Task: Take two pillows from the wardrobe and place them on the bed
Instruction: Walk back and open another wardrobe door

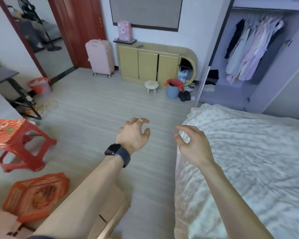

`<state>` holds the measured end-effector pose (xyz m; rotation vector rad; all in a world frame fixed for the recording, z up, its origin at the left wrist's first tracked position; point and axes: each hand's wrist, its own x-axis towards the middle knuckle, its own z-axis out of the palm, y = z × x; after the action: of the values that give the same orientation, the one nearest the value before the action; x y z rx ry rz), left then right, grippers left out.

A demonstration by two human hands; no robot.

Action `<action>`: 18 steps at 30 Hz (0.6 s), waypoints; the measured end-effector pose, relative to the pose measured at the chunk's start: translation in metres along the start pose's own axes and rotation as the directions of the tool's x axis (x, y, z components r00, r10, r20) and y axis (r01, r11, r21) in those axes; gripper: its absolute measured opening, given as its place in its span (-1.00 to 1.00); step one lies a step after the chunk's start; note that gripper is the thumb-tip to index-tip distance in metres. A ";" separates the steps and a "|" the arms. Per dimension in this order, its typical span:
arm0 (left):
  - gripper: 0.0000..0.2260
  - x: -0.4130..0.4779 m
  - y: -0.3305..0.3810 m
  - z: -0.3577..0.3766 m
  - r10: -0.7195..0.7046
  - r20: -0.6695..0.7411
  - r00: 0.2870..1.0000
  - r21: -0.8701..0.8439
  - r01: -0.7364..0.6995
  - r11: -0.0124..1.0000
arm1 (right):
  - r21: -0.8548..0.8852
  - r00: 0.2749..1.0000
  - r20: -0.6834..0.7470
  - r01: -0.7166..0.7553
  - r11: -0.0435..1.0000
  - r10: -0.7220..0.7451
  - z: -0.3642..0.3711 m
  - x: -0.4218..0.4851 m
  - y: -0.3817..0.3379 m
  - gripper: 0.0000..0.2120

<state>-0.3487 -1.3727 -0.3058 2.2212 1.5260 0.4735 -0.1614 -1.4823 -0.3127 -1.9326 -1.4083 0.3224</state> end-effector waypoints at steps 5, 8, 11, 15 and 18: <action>-0.68 0.091 0.027 -0.003 0.066 0.026 0.998 0.017 -0.066 0.998 | -0.002 1.000 -0.019 0.004 1.000 -0.004 0.002 0.090 0.010 -0.69; -0.67 0.157 0.042 -0.007 0.085 -0.001 0.996 0.024 -0.085 0.996 | -0.010 0.999 -0.034 0.039 0.999 -0.039 0.000 0.162 0.016 -0.69; -0.67 0.228 0.058 -0.024 0.062 -0.028 0.998 0.054 -0.060 0.997 | -0.015 0.997 -0.020 0.077 0.997 -0.077 -0.005 0.239 0.012 -0.68; -0.67 0.317 0.079 -0.045 0.082 -0.089 0.993 0.104 -0.073 0.992 | -0.045 0.988 -0.042 0.148 0.988 -0.150 -0.014 0.339 0.004 -0.68; -0.67 0.376 0.088 -0.052 0.109 -0.118 0.987 0.085 -0.099 0.991 | -0.081 0.986 -0.043 0.156 0.984 -0.160 -0.021 0.403 0.005 -0.67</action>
<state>-0.1733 -1.0420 -0.1980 2.3814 1.5180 0.6008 0.0049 -1.1266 -0.2201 -1.8625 -1.5507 0.1459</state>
